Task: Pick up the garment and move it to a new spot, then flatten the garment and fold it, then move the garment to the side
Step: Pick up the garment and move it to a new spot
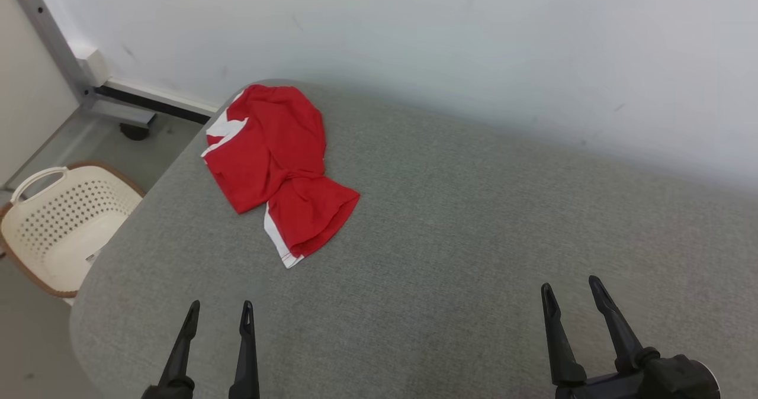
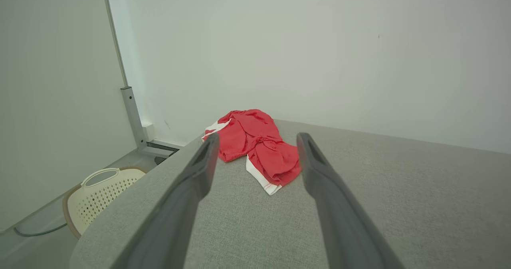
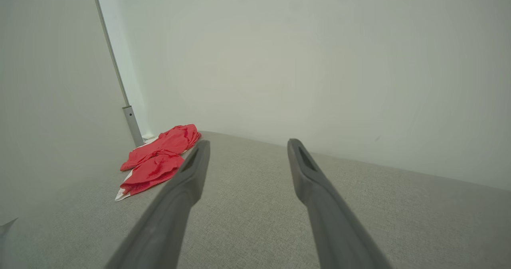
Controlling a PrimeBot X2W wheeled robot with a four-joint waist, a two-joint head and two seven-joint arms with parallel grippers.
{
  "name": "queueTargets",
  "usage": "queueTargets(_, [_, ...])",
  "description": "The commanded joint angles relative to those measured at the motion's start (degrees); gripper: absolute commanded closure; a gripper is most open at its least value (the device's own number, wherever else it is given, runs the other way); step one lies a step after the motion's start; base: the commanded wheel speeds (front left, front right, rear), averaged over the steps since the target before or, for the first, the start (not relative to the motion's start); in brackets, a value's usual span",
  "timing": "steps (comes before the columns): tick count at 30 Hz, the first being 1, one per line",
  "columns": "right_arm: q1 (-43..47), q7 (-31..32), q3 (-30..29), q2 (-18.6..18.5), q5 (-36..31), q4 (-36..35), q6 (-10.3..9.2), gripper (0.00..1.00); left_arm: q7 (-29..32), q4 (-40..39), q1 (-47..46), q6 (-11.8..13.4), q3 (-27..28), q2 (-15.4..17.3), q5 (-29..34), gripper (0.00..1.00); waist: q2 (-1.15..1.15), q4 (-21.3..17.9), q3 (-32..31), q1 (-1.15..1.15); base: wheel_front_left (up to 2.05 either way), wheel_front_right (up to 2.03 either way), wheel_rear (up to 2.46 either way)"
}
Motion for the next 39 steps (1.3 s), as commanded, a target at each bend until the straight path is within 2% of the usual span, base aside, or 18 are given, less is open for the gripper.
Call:
queueTargets(1, [0.0,0.0,-0.1,-0.2,0.1,0.1,-0.11,0.0,-0.3,-0.1,-0.4,0.2,0.2,-0.1,0.0,0.0,0.0,1.3,0.2,0.0,0.0,0.0,0.0])
queueTargets(14, [-1.3,0.0,0.5,-1.3,1.4,0.7,-0.11,0.0,-0.3,-0.5,-0.2,0.9,0.6,-0.1,-0.7,0.0,0.0,1.3,1.0,0.0,0.0,0.0,0.0])
queueTargets(21, [-3.2,0.0,0.7,-3.6,0.5,0.1,-0.11,0.0,-0.3,1.3,-3.4,1.8,1.3,-0.1,-4.0,0.0,0.0,-0.2,5.9,0.0,0.0,0.0,0.0])
queueTargets(27, [-6.3,0.0,1.4,-6.9,-0.1,0.3,-0.11,0.0,-0.2,6.1,-14.0,3.6,1.4,-0.1,-7.8,0.0,0.0,-1.3,12.2,0.0,0.0,0.0,0.0])
queueTargets(33, [-10.2,0.0,2.8,-10.1,-1.0,0.1,-0.11,0.0,2.4,19.1,-29.5,3.8,3.3,0.8,-11.5,0.0,0.0,-3.0,18.3,0.0,0.0,0.0,0.0])
queueTargets(36, [-11.7,0.0,2.5,-11.8,-1.0,0.1,-0.11,0.0,5.9,24.9,-36.9,2.9,4.0,1.6,-13.4,0.0,0.0,-3.6,20.7,0.0,0.0,0.0,0.0])
queueTargets(39, [-13.2,0.0,2.4,-12.9,-1.2,0.1,-0.11,0.0,10.5,29.8,-44.6,0.8,5.3,2.6,-16.6,0.0,0.0,-4.1,22.8,0.0,0.0,0.0,0.0])
